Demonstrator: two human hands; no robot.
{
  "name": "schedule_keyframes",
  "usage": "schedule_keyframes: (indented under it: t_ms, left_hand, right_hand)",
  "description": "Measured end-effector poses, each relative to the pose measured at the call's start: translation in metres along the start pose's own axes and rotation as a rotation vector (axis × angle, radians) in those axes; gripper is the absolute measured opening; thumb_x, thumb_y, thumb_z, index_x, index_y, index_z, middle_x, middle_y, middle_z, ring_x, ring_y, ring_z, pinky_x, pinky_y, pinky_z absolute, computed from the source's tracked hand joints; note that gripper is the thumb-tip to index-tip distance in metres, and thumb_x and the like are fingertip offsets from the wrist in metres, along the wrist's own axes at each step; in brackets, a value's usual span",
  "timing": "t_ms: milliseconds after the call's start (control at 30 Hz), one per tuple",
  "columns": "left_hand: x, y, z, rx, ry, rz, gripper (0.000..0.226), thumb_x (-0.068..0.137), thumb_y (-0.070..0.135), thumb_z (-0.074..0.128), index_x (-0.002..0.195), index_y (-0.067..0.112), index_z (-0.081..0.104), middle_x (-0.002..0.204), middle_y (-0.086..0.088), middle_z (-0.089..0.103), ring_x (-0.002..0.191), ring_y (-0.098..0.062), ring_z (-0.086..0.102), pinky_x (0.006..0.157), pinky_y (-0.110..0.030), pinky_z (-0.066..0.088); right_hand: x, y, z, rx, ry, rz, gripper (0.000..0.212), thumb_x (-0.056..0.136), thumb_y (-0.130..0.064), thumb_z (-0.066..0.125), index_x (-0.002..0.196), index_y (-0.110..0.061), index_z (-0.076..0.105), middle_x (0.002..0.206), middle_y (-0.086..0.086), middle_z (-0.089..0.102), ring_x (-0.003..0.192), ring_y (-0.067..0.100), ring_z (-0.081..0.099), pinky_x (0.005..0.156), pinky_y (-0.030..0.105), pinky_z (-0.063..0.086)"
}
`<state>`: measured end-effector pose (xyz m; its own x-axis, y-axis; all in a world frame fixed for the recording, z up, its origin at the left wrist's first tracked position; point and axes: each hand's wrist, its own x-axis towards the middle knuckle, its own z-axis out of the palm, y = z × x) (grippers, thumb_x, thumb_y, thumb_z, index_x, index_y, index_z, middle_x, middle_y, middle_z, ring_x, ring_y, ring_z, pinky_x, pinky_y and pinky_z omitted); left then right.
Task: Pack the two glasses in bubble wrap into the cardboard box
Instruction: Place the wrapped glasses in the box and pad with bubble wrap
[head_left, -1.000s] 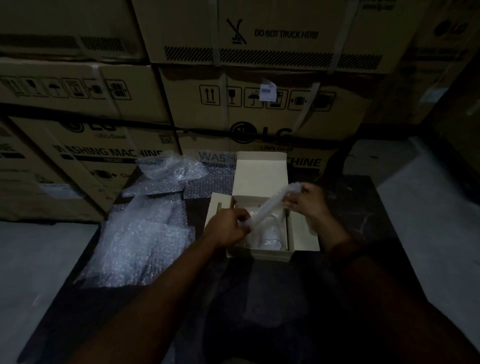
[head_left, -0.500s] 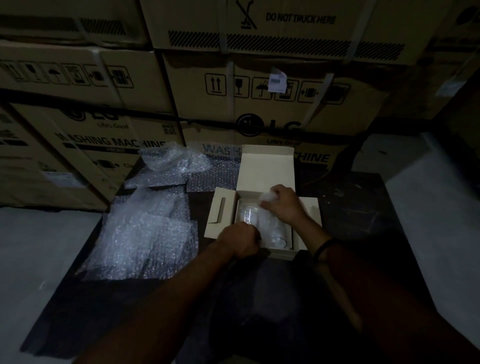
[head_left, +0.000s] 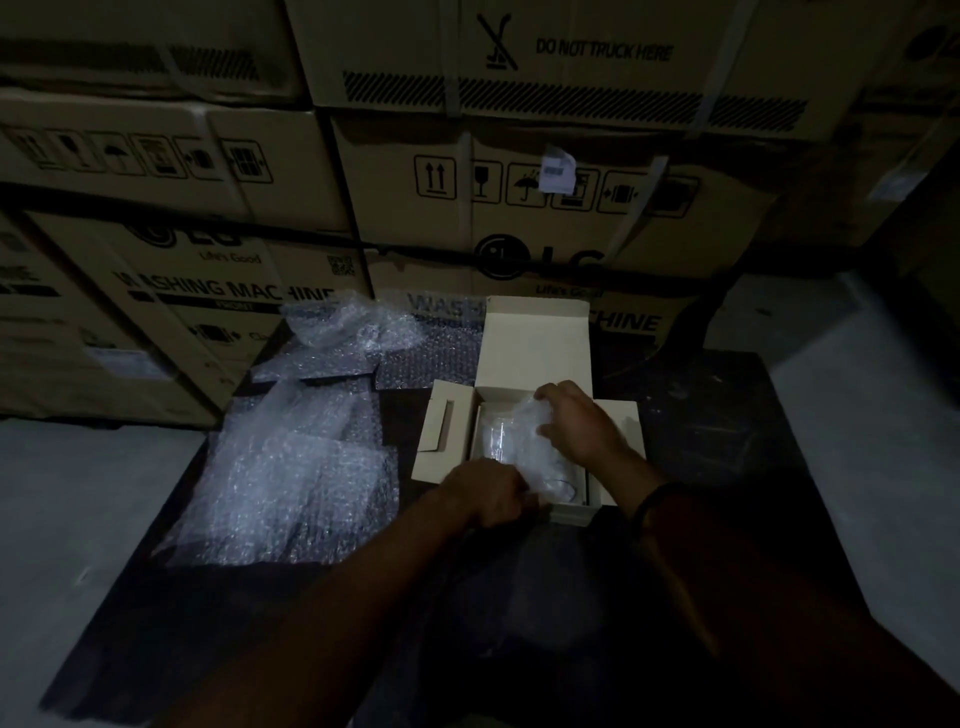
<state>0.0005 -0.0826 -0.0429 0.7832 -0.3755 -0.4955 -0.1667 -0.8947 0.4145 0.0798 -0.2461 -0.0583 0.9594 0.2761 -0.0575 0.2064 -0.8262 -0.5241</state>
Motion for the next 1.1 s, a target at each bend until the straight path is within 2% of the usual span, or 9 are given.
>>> schedule_keyframes:
  t_ms: [100, 200, 367, 533, 633, 733, 833, 1000, 1100]
  left_hand:
    - [-0.001, -0.001, 0.003, -0.016, 0.193, -0.057, 0.060, 0.083, 0.066, 0.049, 0.118, 0.019, 0.063, 0.119, -0.005, 0.064, 0.105, -0.023, 0.060, 0.091, -0.037, 0.049]
    - [-0.004, 0.000, 0.008, 0.020, 0.429, 0.014, 0.053, 0.087, 0.056, 0.054, 0.128, 0.023, 0.054, 0.130, 0.000, 0.056, 0.111, -0.022, 0.056, 0.090, -0.034, 0.048]
    - [0.000, -0.001, 0.014, 0.077, 0.302, 0.011, 0.055, 0.083, 0.065, 0.054, 0.120, 0.026, 0.063, 0.119, -0.001, 0.066, 0.104, -0.020, 0.062, 0.088, -0.030, 0.049]
    - [0.000, -0.002, 0.014, 0.197, 0.262, -0.009, 0.058, 0.086, 0.066, 0.048, 0.114, 0.018, 0.064, 0.111, -0.008, 0.067, 0.101, -0.025, 0.062, 0.087, -0.032, 0.046]
    - [-0.002, -0.006, 0.016, 0.231, 0.305, 0.037, 0.057, 0.086, 0.067, 0.045, 0.109, 0.019, 0.066, 0.110, -0.005, 0.067, 0.100, -0.027, 0.061, 0.086, -0.035, 0.045]
    - [-0.013, -0.017, 0.024, 0.232, 0.497, 0.149, 0.045, 0.089, 0.056, 0.045, 0.108, 0.021, 0.067, 0.113, 0.003, 0.065, 0.101, -0.024, 0.057, 0.086, -0.038, 0.039]
    - [-0.028, -0.044, 0.036, 0.152, 0.773, 0.198, 0.029, 0.087, 0.039, 0.048, 0.095, 0.020, 0.069, 0.098, 0.002, 0.067, 0.093, -0.021, 0.058, 0.080, -0.038, 0.042]
    - [-0.059, -0.106, 0.036, 0.013, 0.997, -0.023, 0.028, 0.085, 0.035, 0.047, 0.084, 0.017, 0.068, 0.084, -0.003, 0.065, 0.079, -0.022, 0.058, 0.074, -0.038, 0.044]
    - [-0.076, -0.136, 0.029, 0.007, 0.875, -0.246, 0.032, 0.083, 0.046, 0.052, 0.080, 0.019, 0.069, 0.081, -0.003, 0.067, 0.075, -0.026, 0.061, 0.071, -0.037, 0.047]
  right_hand:
    - [-0.003, 0.001, -0.004, -0.056, -0.010, -0.108, 0.049, 0.084, 0.000, 0.058, 0.128, -0.021, 0.054, 0.131, 0.006, 0.040, 0.108, 0.026, 0.051, 0.084, 0.035, 0.051]
    - [-0.007, -0.001, -0.010, -0.157, -0.152, -0.212, 0.051, 0.086, 0.001, 0.052, 0.131, -0.023, 0.055, 0.135, 0.010, 0.042, 0.115, 0.032, 0.049, 0.094, 0.039, 0.045]
    - [-0.004, -0.003, -0.008, -0.312, -0.239, -0.214, 0.041, 0.092, -0.006, 0.047, 0.129, -0.021, 0.058, 0.148, 0.007, 0.037, 0.134, 0.030, 0.037, 0.109, 0.036, 0.031]
    - [0.002, -0.009, 0.001, -0.293, -0.248, -0.111, 0.018, 0.089, -0.015, 0.054, 0.102, -0.015, 0.067, 0.117, 0.006, 0.061, 0.104, 0.026, 0.061, 0.077, 0.026, 0.046]
    - [0.002, -0.007, 0.005, -0.251, -0.252, -0.064, 0.025, 0.087, -0.014, 0.057, 0.111, -0.017, 0.064, 0.122, 0.006, 0.061, 0.108, 0.024, 0.060, 0.085, 0.028, 0.048]
    - [-0.002, -0.008, -0.002, -0.244, -0.171, -0.063, 0.034, 0.089, -0.009, 0.055, 0.121, -0.015, 0.063, 0.129, 0.006, 0.058, 0.115, 0.025, 0.056, 0.096, 0.030, 0.045]
    - [-0.010, -0.012, -0.004, -0.147, -0.057, -0.103, 0.036, 0.089, -0.006, 0.054, 0.123, -0.012, 0.063, 0.134, 0.007, 0.056, 0.121, 0.024, 0.054, 0.103, 0.029, 0.041]
    - [-0.044, -0.054, 0.005, -0.037, 0.056, -0.212, 0.036, 0.089, -0.006, 0.056, 0.125, -0.008, 0.060, 0.133, 0.010, 0.055, 0.124, 0.025, 0.050, 0.107, 0.022, 0.030]
    - [-0.065, -0.088, 0.024, 0.003, 0.015, -0.287, 0.042, 0.091, -0.004, 0.051, 0.132, -0.004, 0.052, 0.142, 0.013, 0.046, 0.129, 0.029, 0.045, 0.109, 0.026, 0.030]
